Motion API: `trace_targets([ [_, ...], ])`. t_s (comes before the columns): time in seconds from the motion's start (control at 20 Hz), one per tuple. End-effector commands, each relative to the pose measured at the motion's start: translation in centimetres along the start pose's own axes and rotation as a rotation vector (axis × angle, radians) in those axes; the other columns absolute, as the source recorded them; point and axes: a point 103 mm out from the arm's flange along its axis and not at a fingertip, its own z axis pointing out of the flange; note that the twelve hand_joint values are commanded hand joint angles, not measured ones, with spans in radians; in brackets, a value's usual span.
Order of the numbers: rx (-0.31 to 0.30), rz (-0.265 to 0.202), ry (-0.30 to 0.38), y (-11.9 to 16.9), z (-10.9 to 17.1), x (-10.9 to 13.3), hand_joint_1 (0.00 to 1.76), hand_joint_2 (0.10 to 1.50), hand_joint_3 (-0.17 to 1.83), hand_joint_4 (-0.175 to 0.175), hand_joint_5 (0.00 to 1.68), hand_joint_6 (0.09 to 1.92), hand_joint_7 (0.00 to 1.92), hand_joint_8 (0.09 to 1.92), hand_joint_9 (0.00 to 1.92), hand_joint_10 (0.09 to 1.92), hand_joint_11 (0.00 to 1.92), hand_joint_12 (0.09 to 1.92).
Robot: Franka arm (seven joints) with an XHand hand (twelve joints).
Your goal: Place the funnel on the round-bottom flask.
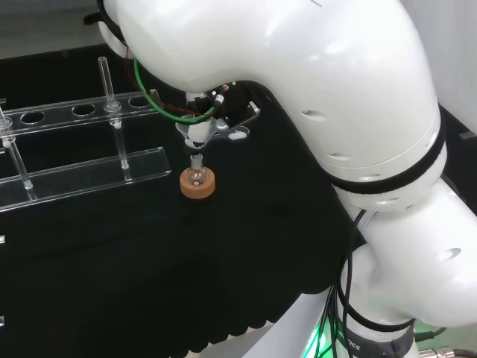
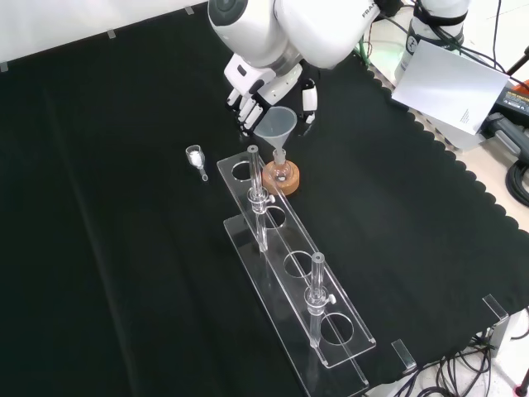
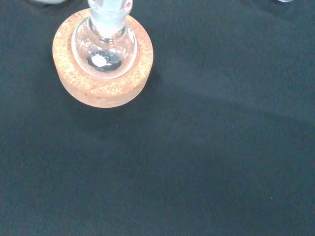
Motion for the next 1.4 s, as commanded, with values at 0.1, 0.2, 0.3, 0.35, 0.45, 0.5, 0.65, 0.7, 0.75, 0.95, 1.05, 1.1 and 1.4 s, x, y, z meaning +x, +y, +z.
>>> trace_targets([
  [0.1, 0.003, 0.005, -0.008, -0.06, -0.1, 0.39, 0.68, 0.67, 0.51, -0.041, 0.32, 0.23, 0.24, 0.75, 0.57, 0.66, 0.19, 1.44],
  [0.2, 0.006, -0.001, 0.001, -0.05, -0.04, 0.33, 0.68, 0.67, 0.51, -0.04, 0.32, 0.22, 0.23, 0.75, 0.56, 0.66, 0.19, 1.44],
  [0.3, 0.008, -0.003, 0.003, 0.0, 0.15, 0.2, 0.68, 0.67, 0.51, -0.04, 0.32, 0.21, 0.22, 0.75, 0.55, 0.66, 0.19, 1.44],
  [0.35, 0.009, -0.002, 0.002, 0.01, 0.22, 0.2, 0.67, 0.67, 0.51, -0.04, 0.32, 0.2, 0.22, 0.75, 0.55, 0.66, 0.19, 1.44],
  [0.45, 0.01, 0.002, 0.0, 0.0, 0.2, 0.41, 0.67, 0.66, 0.5, -0.04, 0.32, 0.2, 0.21, 0.74, 0.54, 0.66, 0.18, 1.45],
  [0.5, 0.01, 0.001, 0.0, -0.01, 0.17, 0.49, 0.67, 0.66, 0.5, -0.04, 0.32, 0.19, 0.21, 0.74, 0.54, 0.66, 0.18, 1.45],
  [0.65, 0.0, -0.008, 0.013, -0.16, 0.15, 0.12, 0.66, 0.66, 0.5, -0.039, 0.31, 0.18, 0.2, 0.74, 0.53, 0.66, 0.18, 1.45],
  [0.7, 0.0, -0.008, 0.015, -0.21, 0.14, 0.01, 0.66, 0.66, 0.49, -0.039, 0.32, 0.17, 0.2, 0.74, 0.53, 0.66, 0.18, 1.45],
  [0.75, 0.001, -0.006, 0.009, -0.26, 0.08, 0.16, 0.66, 0.66, 0.49, -0.039, 0.32, 0.15, 0.19, 0.74, 0.53, 0.67, 0.17, 1.45],
  [0.95, 0.003, -0.014, 0.015, -0.33, 0.12, 0.08, 0.65, 0.65, 0.48, -0.038, 0.33, 0.14, 0.19, 0.74, 0.52, 0.67, 0.17, 1.45],
  [1.05, 0.013, -0.025, 0.02, -0.41, 0.14, -0.01, 0.64, 0.65, 0.48, -0.038, 0.32, 0.13, 0.18, 0.74, 0.52, 0.67, 0.17, 1.45],
  [1.1, 0.012, -0.027, 0.02, -0.46, 0.13, 0.0, 0.63, 0.64, 0.48, -0.038, 0.32, 0.13, 0.18, 0.74, 0.52, 0.67, 0.17, 1.45],
  [1.4, 0.01, -0.032, 0.023, -0.68, -0.11, -0.12, 0.59, 0.63, 0.46, -0.041, 0.27, 0.09, 0.15, 0.73, 0.5, 0.67, 0.16, 1.46],
])
